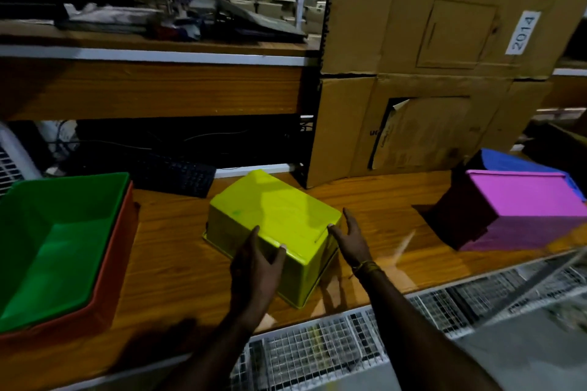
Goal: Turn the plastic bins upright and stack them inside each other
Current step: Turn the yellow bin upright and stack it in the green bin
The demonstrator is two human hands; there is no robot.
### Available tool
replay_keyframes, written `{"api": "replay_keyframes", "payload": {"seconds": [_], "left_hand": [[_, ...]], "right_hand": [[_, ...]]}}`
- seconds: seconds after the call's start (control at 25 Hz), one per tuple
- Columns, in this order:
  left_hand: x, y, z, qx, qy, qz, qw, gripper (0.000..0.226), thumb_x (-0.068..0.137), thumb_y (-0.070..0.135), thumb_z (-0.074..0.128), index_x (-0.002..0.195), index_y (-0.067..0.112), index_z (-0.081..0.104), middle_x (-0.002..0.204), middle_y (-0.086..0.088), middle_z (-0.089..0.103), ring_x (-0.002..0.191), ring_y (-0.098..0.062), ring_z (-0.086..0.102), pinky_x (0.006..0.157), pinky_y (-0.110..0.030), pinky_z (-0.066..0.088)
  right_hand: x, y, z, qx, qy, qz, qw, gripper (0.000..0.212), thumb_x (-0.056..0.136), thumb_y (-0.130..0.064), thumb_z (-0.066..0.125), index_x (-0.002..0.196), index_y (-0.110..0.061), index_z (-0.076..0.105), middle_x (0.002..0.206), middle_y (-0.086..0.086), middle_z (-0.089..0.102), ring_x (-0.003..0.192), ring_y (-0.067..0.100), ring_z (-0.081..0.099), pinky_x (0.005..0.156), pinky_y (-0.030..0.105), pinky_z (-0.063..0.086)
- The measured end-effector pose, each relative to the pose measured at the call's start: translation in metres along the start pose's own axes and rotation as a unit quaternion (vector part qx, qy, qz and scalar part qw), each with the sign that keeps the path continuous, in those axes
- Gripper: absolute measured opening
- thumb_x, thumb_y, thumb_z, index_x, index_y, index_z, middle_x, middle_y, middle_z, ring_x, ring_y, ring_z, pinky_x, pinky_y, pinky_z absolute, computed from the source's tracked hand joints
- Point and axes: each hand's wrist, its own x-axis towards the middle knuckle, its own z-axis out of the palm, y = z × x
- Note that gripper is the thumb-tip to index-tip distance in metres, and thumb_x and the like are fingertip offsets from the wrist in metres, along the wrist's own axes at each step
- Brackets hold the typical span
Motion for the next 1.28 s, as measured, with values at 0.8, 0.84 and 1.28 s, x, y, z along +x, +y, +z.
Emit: {"api": "replay_keyframes", "payload": {"seconds": [0.8, 0.84, 1.28], "left_hand": [[0.017, 0.017, 0.009, -0.08, 0.081, 0.052, 0.992, 0.042, 0.09, 0.007, 0.06, 0.115, 0.041, 0.057, 0.14, 0.0, 0.047, 0.12, -0.016, 0.052, 0.088, -0.025, 0.04], [0.017, 0.016, 0.01, -0.078, 0.085, 0.041, 0.993, 0.043, 0.09, 0.007, 0.06, 0.117, 0.04, 0.057, 0.138, 0.0, 0.048, 0.119, -0.02, 0.054, 0.088, -0.025, 0.04], [0.042, 0.059, -0.009, 0.015, 0.06, 0.13, 0.99, 0.048, 0.096, 0.045, 0.047, 0.142, 0.047, 0.035, 0.138, 0.003, 0.039, 0.122, -0.013, 0.047, 0.085, -0.026, 0.044]], "right_hand": [[0.002, -0.069, 0.025, -0.148, 0.044, -0.322, 0.934, 0.062, 0.08, -0.051, 0.058, 0.136, -0.027, 0.049, 0.126, 0.006, 0.049, 0.119, 0.026, 0.049, 0.103, 0.053, 0.039], [0.0, -0.069, 0.028, -0.164, 0.034, -0.329, 0.929, 0.062, 0.08, -0.049, 0.059, 0.137, -0.028, 0.048, 0.128, 0.005, 0.049, 0.121, 0.026, 0.049, 0.104, 0.054, 0.037], [-0.006, -0.049, 0.037, -0.099, -0.011, -0.363, 0.927, 0.063, 0.084, -0.034, 0.069, 0.141, -0.023, 0.047, 0.132, 0.005, 0.046, 0.124, 0.016, 0.047, 0.099, 0.043, 0.046]]}}
